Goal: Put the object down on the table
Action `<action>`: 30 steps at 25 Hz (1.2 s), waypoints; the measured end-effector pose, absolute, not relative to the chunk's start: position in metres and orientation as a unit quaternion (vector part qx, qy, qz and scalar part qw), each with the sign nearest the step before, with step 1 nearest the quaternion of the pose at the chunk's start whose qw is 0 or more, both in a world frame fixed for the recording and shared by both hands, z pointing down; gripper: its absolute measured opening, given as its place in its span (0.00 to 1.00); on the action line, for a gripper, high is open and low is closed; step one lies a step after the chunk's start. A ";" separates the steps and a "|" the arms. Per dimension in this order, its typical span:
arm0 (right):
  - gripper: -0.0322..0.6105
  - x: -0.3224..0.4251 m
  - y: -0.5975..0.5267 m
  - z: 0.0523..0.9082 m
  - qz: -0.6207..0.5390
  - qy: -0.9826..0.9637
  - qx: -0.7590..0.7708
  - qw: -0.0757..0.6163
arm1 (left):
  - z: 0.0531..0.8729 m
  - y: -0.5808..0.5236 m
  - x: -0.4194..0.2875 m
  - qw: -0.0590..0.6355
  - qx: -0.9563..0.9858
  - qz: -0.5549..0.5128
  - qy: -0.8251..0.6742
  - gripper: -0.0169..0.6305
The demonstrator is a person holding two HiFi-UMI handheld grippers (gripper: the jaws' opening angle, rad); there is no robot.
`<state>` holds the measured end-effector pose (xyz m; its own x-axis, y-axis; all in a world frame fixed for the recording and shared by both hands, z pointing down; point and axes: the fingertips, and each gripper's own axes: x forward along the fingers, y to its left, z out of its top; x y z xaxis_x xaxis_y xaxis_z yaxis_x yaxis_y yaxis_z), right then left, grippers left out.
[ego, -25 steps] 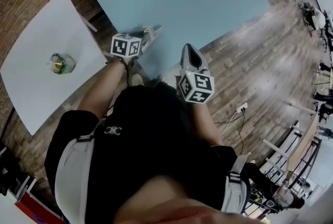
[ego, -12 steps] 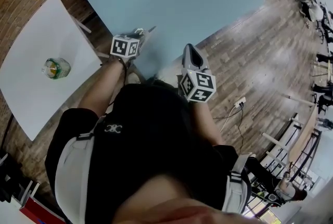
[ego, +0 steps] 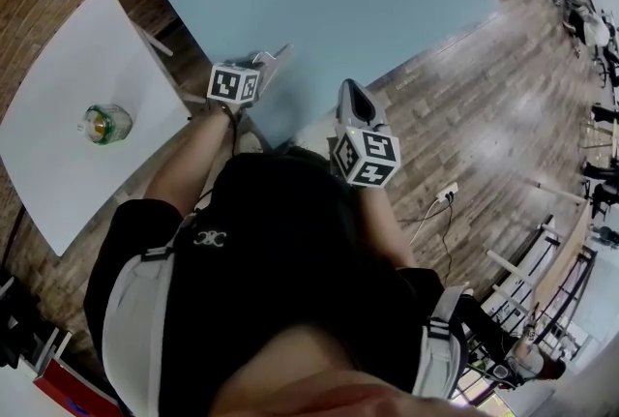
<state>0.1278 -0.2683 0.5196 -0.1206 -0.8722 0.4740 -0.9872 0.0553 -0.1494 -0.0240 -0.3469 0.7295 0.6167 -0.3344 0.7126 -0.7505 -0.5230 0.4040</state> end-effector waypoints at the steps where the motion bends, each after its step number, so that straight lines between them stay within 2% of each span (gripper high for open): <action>1: 0.07 0.127 -0.270 0.520 0.222 -0.716 0.648 0.131 | 0.730 -0.349 -0.025 0.344 0.825 0.298 -0.336 0.21; 7: 0.07 0.127 -0.276 0.523 0.227 -0.723 0.639 0.136 | 0.718 -0.365 -0.034 0.260 0.827 0.335 -0.369 0.38; 12: 0.07 0.132 -0.284 0.525 0.228 -0.728 0.631 0.137 | 0.684 -0.379 -0.036 0.201 0.845 0.306 -0.390 0.40; 17: 0.07 0.129 -0.295 0.527 0.230 -0.739 0.619 0.132 | 0.655 -0.384 -0.032 0.200 0.852 0.273 -0.400 0.10; 19: 0.07 0.127 -0.300 0.527 0.229 -0.745 0.613 0.130 | 0.644 -0.387 -0.033 0.198 0.850 0.265 -0.409 0.03; 24: 0.07 0.126 -0.312 0.524 0.223 -0.756 0.604 0.123 | 0.606 -0.389 -0.028 0.200 0.860 0.222 -0.414 0.03; 30: 0.07 0.134 -0.323 0.521 0.215 -0.761 0.601 0.116 | 0.545 -0.384 -0.007 0.143 0.876 0.189 -0.421 0.03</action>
<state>0.1339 -0.3234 0.5209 -0.2498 -0.8645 0.4362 -0.9648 0.1841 -0.1878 -0.0066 -0.3835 0.5450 0.5740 -0.6832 0.4514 -0.7911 -0.6049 0.0905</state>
